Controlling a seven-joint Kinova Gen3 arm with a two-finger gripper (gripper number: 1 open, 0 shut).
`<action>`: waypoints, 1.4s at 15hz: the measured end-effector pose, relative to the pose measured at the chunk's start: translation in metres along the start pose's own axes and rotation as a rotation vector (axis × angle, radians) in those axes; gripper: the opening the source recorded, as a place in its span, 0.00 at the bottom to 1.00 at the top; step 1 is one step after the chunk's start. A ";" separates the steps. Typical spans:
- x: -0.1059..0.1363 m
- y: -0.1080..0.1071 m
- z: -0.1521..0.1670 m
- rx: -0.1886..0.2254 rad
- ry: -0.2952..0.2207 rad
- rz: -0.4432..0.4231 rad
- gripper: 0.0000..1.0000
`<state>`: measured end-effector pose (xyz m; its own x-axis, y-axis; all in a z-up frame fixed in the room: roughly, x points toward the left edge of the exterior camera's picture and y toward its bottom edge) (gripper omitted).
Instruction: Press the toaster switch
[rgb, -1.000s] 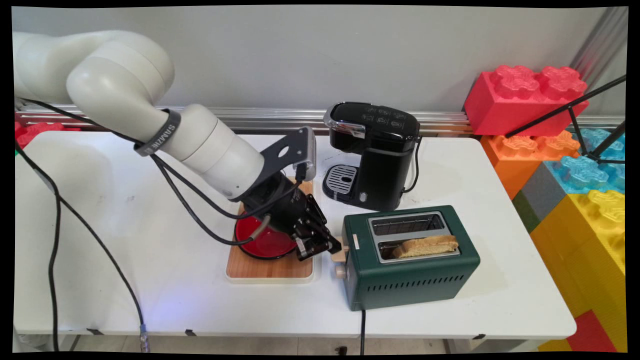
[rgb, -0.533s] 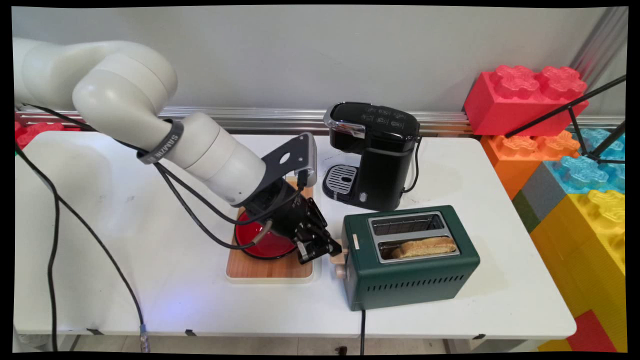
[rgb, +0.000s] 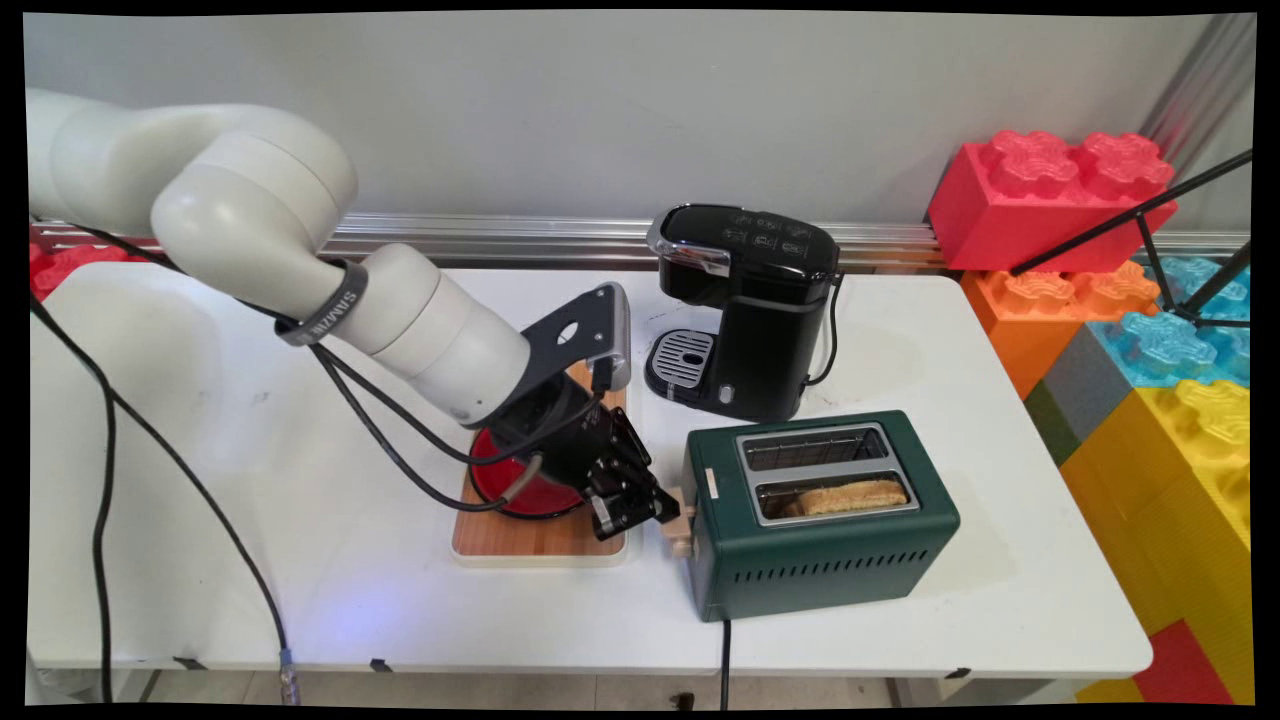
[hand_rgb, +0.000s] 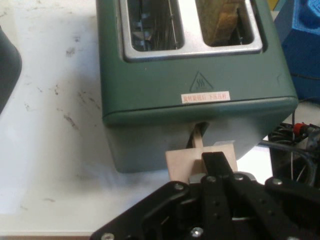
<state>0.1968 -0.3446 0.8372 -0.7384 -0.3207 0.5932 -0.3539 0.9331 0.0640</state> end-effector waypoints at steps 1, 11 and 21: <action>-0.001 0.000 0.001 0.000 0.000 0.000 0.00; -0.010 0.002 0.012 0.000 0.001 -0.004 0.00; -0.018 0.003 0.020 0.003 0.003 -0.012 0.00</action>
<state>0.1972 -0.3396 0.8104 -0.7326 -0.3312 0.5947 -0.3643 0.9288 0.0686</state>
